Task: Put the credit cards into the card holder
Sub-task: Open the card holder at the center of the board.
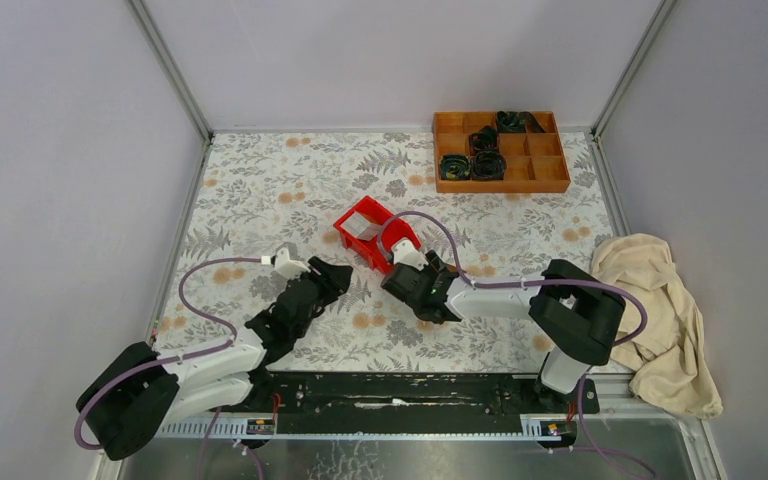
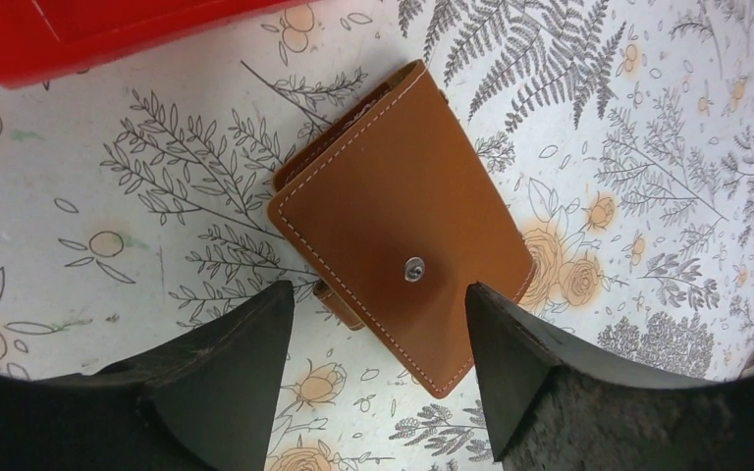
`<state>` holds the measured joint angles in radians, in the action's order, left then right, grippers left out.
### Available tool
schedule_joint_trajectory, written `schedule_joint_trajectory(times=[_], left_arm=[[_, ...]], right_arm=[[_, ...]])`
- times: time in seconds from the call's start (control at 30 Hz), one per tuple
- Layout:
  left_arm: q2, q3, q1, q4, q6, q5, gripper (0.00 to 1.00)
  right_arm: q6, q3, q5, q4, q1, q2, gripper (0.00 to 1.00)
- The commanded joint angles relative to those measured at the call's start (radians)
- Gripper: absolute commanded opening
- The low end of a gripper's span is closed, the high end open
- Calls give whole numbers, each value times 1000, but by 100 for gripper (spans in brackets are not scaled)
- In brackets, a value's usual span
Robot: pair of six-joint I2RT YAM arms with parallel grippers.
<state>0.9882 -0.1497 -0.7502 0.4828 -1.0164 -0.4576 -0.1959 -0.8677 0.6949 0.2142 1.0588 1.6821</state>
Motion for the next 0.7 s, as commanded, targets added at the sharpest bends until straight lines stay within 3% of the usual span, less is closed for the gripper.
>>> schedule_joint_trajectory(times=[0.0, 0.2, 0.43, 0.67], left_arm=[[22, 13, -13, 82, -5, -36, 56], [45, 17, -14, 106, -4, -39, 56], [62, 31, -14, 130, -5, -45, 56], [78, 41, -16, 159, -10, -44, 56]], right_arm=[[43, -32, 75, -59, 5, 9, 71], [68, -31, 73, -91, -14, 5, 67], [94, -41, 61, -94, -39, 20, 51], [97, -42, 79, -95, -45, 19, 44]])
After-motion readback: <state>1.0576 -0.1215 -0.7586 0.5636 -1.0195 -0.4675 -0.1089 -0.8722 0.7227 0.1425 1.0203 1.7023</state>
